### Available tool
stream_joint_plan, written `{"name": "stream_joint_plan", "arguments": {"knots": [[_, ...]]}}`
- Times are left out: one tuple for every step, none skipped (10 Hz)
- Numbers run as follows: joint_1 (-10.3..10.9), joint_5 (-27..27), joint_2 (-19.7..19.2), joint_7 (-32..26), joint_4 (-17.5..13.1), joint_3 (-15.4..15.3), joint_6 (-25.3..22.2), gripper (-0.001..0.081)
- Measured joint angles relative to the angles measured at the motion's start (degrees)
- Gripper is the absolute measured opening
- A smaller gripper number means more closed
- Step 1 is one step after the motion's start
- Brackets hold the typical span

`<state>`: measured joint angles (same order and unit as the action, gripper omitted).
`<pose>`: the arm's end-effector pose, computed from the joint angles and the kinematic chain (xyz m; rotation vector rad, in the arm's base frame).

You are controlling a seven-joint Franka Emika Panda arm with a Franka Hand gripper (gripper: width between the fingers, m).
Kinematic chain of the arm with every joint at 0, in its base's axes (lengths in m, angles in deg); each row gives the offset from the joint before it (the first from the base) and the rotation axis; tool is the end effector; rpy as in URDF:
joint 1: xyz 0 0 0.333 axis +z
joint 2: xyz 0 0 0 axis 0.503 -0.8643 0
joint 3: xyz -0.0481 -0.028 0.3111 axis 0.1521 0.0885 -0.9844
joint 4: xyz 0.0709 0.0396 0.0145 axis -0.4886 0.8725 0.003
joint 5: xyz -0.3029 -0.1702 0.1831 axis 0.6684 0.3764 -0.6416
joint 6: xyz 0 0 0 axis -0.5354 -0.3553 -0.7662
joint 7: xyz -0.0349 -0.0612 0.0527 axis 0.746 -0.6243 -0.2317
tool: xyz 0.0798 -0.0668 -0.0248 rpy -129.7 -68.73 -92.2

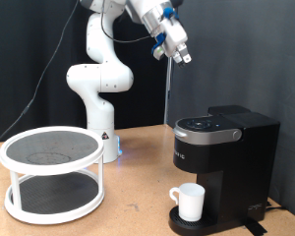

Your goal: Make a cup of coffee with the keurig machine

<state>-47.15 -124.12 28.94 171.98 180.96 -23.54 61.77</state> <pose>0.3922 0.0808 0.5527 -0.6927 2.5238 0.2293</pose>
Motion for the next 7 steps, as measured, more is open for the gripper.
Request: {"name": "stream_joint_plan", "arguments": {"knots": [[-1.0, 2.7, -2.8, -0.2, -2.5, -0.6, -1.1, 0.0734], [-1.0, 1.9, -2.6, -0.1, -2.2, -0.6, -0.6, 0.0734], [-1.0, 1.8, -2.6, 0.8, -2.3, -0.7, -0.4, 0.0734], [-1.1, 4.5, -3.0, 1.0, -3.6, -1.0, -3.2, 0.0734], [-1.5, 9.0, -4.3, 1.3, -6.4, -1.8, -7.8, 0.0734], [-2.1, 13.0, -6.4, 1.6, -9.6, -2.9, -11.3, 0.0734], [-2.7, 15.9, -8.7, 1.8, -12.6, -4.0, -13.2, 0.0734]]}}
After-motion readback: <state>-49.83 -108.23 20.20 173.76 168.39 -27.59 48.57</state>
